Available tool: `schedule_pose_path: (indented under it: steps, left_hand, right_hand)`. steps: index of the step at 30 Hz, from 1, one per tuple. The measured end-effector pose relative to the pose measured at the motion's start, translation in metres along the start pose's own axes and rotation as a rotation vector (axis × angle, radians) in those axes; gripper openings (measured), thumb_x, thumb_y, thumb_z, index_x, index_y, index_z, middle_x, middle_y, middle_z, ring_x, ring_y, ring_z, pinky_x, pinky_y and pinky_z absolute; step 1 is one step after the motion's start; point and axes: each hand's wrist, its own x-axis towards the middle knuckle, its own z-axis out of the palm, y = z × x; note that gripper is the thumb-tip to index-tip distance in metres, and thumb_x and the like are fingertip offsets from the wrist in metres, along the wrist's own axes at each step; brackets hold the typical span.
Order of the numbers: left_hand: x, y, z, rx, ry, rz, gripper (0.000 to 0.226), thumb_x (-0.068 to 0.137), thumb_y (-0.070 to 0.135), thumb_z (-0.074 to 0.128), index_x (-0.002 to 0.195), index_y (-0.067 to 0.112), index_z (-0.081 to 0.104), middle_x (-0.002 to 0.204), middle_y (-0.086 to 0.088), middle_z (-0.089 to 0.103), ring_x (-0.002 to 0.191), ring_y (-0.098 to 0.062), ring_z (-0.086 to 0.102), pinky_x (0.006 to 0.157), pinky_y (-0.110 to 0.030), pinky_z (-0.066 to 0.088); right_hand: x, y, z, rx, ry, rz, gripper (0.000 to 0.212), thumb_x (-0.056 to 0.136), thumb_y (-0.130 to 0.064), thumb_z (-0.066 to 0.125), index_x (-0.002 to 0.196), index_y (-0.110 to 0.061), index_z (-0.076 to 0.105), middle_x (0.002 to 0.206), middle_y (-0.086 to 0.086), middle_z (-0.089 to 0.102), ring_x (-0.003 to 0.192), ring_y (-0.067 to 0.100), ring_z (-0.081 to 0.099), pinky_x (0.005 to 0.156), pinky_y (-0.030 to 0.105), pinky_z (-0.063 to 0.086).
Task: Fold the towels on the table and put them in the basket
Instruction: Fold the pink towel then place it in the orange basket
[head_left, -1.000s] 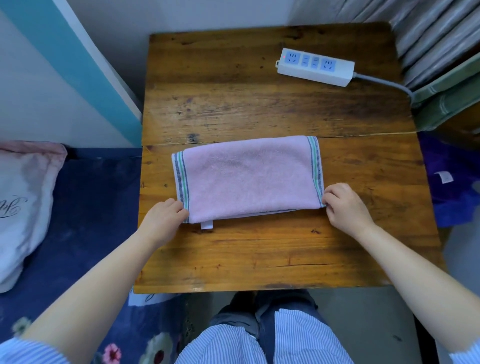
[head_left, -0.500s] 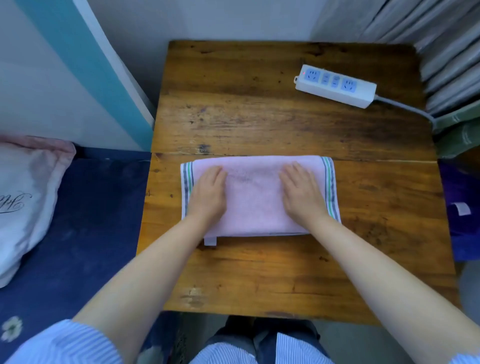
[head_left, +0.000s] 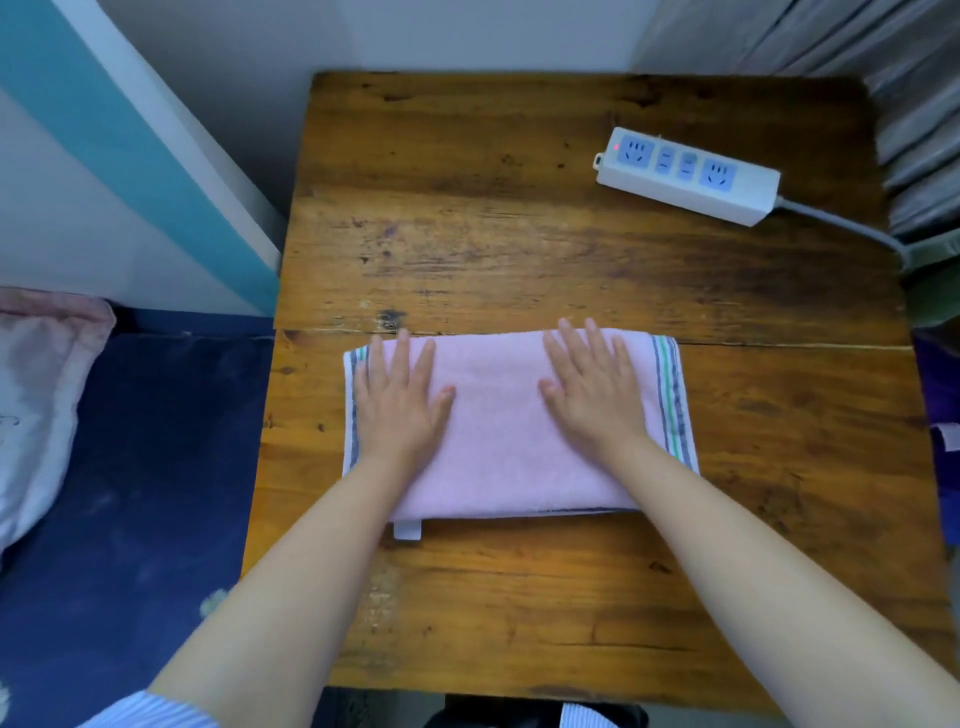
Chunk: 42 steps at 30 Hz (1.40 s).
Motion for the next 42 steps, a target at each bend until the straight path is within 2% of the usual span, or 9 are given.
schedule_pose_path:
  steps: [2,6,11,15,18,20,24,28,42]
  left_hand:
    - [0.001,-0.016,-0.005,0.008,0.004,-0.101,0.06,0.097,0.046,0.022,0.149,0.02,0.009,0.158,-0.005,-0.002,0.146,-0.025,-0.008,0.118,-0.041,-0.004]
    - [0.001,-0.033,-0.009,-0.013,-0.043,-0.117,0.062,0.098,0.042,0.026,0.15,0.016,0.003,0.159,-0.002,-0.003,0.146,-0.023,-0.007,0.118,-0.042,-0.002]
    - [-0.014,-0.015,-0.015,0.063,0.046,-0.124,0.065,0.098,0.041,0.027,0.149,0.012,0.0,0.157,-0.012,-0.01,0.145,-0.027,-0.012,0.115,-0.049,-0.01]
    - [-0.043,0.023,0.004,0.031,0.068,0.141,0.069,0.087,0.042,0.031,0.141,0.0,0.03,0.144,-0.026,0.036,0.139,-0.037,0.023,0.113,-0.052,0.006]
    - [-0.063,0.034,0.023,0.096,-0.073,0.222,0.062,0.089,0.047,0.026,0.134,0.006,0.035,0.134,-0.021,0.051,0.129,-0.032,0.032,0.115,-0.038,-0.008]
    - [-0.069,0.039,0.022,0.102,-0.138,0.202,0.071,0.084,0.05,0.022,0.141,0.008,0.032,0.144,-0.017,0.041,0.135,-0.032,0.035,0.113,-0.033,-0.017]
    - [-0.07,0.04,0.027,0.134,-0.124,0.192,0.074,0.073,0.059,-0.011,0.136,0.02,-0.023,0.149,0.0,-0.027,0.137,-0.014,-0.026,0.094,-0.03,-0.041]
    - [-0.068,0.051,0.016,0.107,-0.182,0.144,0.068,0.097,0.047,0.021,0.147,0.016,-0.013,0.156,-0.006,-0.02,0.144,-0.02,-0.02,0.113,-0.044,-0.017]
    - [-0.044,0.056,0.013,0.09,-0.095,0.085,0.066,0.098,0.045,0.021,0.148,0.013,-0.008,0.157,-0.005,-0.016,0.145,-0.02,-0.015,0.116,-0.044,-0.01]
  right_hand:
    - [-0.004,0.021,0.004,0.097,0.003,0.109,0.083,0.073,-0.053,-0.009,0.147,-0.023,0.013,0.157,-0.001,0.006,0.146,0.021,-0.001,0.113,0.035,-0.012]
    - [-0.018,0.046,0.005,0.152,0.019,0.278,0.056,0.097,-0.042,0.017,0.148,-0.02,0.01,0.158,0.002,0.002,0.146,0.023,-0.004,0.117,0.04,-0.004]
    - [-0.044,0.047,0.008,0.171,-0.004,0.432,0.058,0.097,-0.04,0.021,0.148,-0.016,0.003,0.157,0.011,-0.007,0.145,0.028,-0.008,0.116,0.046,-0.008]
    - [-0.067,0.005,0.015,0.156,0.076,0.294,0.064,0.09,-0.056,-0.001,0.142,-0.019,0.008,0.151,0.021,0.02,0.14,0.036,0.015,0.109,0.037,-0.02]
    - [-0.085,-0.007,0.032,0.124,-0.02,0.3,0.057,0.094,-0.05,0.006,0.14,-0.018,0.019,0.146,0.017,0.036,0.137,0.033,0.02,0.109,0.044,-0.001]
    - [-0.094,-0.003,0.037,0.091,-0.042,0.291,0.058,0.091,-0.046,0.015,0.14,-0.018,0.027,0.145,0.017,0.039,0.135,0.032,0.02,0.108,0.045,0.004]
    - [-0.105,0.011,0.035,0.139,-0.068,0.321,0.073,0.082,-0.051,0.002,0.147,-0.02,0.012,0.157,0.011,0.003,0.145,0.029,-0.001,0.114,0.046,-0.007]
    - [-0.114,0.017,0.023,0.335,0.035,0.535,0.057,0.097,-0.029,0.035,0.147,-0.009,0.014,0.156,0.012,0.007,0.145,0.028,0.005,0.117,0.043,0.008]
    - [-0.097,0.01,0.009,0.666,0.135,0.798,0.051,0.091,-0.012,0.051,0.138,-0.007,0.032,0.129,0.019,0.046,0.12,0.034,0.045,0.098,0.041,0.042]
